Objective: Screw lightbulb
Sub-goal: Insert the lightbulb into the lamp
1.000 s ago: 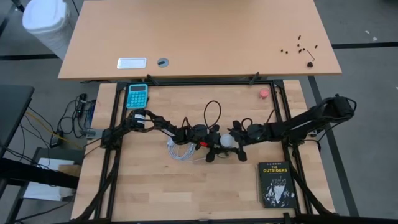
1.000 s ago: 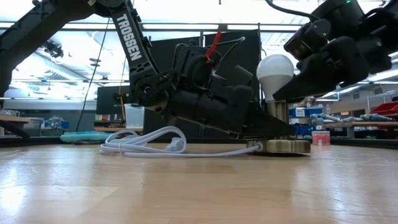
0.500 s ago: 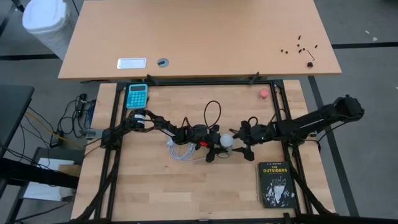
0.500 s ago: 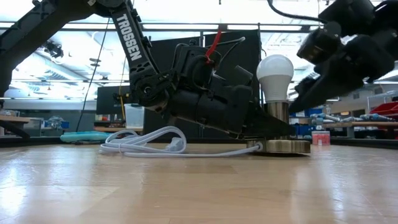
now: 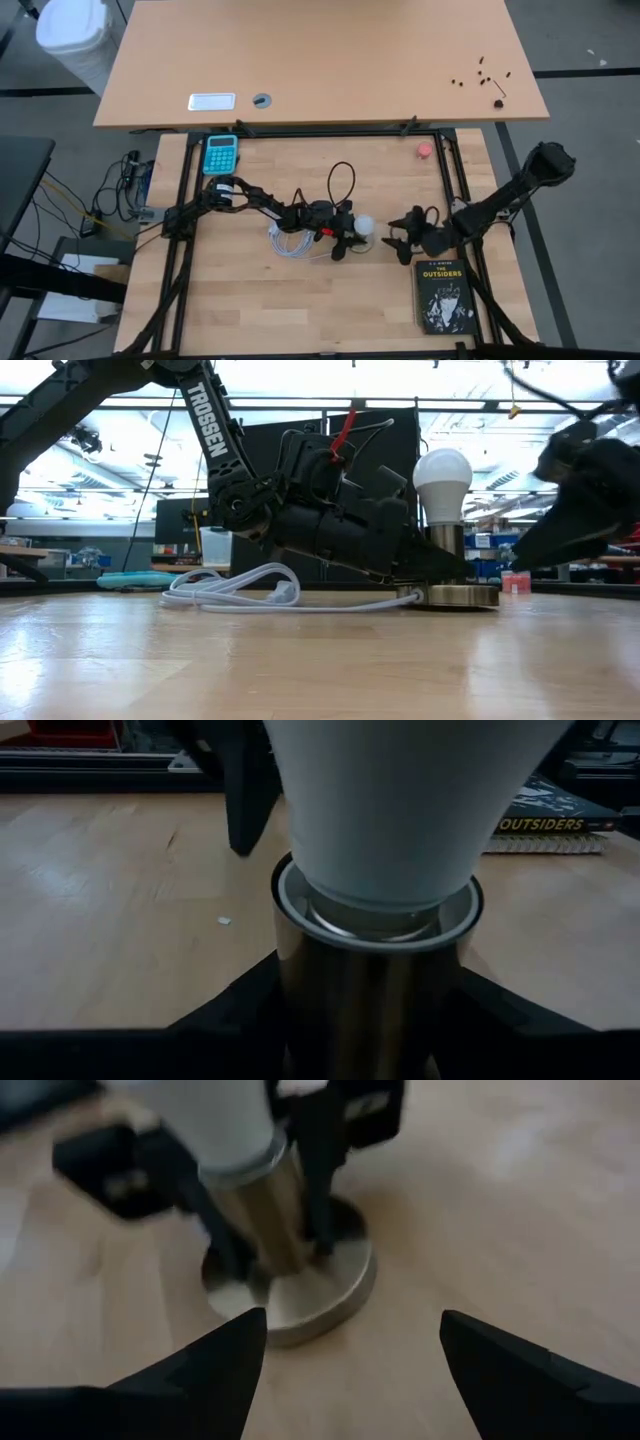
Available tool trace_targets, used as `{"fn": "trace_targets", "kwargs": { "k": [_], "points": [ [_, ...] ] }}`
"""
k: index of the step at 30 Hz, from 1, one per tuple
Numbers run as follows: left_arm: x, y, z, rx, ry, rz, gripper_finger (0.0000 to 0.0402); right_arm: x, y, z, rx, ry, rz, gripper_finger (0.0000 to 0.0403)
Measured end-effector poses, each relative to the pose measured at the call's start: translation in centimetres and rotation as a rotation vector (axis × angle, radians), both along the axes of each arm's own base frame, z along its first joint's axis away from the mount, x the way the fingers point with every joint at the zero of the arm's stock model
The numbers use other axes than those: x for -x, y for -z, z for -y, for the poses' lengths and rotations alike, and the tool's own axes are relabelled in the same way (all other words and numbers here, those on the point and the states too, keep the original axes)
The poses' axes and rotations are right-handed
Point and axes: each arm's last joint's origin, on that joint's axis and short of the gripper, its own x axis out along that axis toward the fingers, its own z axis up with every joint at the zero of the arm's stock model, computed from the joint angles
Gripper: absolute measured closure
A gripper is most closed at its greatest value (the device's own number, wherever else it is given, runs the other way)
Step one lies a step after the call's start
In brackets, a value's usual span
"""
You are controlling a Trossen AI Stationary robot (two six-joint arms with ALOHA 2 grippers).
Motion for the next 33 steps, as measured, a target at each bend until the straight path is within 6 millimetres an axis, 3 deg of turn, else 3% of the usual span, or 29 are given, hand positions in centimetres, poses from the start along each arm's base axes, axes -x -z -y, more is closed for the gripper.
{"fn": "trace_targets", "kwargs": {
  "k": [6, 12, 17, 23, 30, 33],
  "points": [
    [0.0, 0.0, 0.0, -0.002, -0.005, 0.0, 0.0208, 0.6, -0.2, -1.2, 0.032, 0.102, 0.124, 0.0094],
    [0.0, 0.0, 0.0, -0.007, -0.023, -0.004, 0.0208, -0.6, 0.5, -2.4, 0.032, 0.123, 0.128, 0.0094],
    [0.0, 0.0, 0.3, -0.008, -0.023, -0.005, 0.0208, -1.6, 2.2, -3.5, 0.019, 0.098, 0.096, 0.0094],
    [0.0, 0.0, 0.9, -0.009, -0.012, -0.005, 0.0208, -1.7, 4.5, -4.9, 0.196, 0.186, 0.167, 0.0094],
    [0.0, 0.0, 0.9, -0.01, -0.018, -0.001, 0.0208, -2.0, 8.2, -6.0, 0.312, 0.285, 0.23, 0.0094],
    [0.0, 0.0, 0.9, -0.01, -0.019, -0.002, 0.0208, -2.3, 9.0, -6.2, 0.325, 0.312, 0.245, 0.0094]
  ]
}}
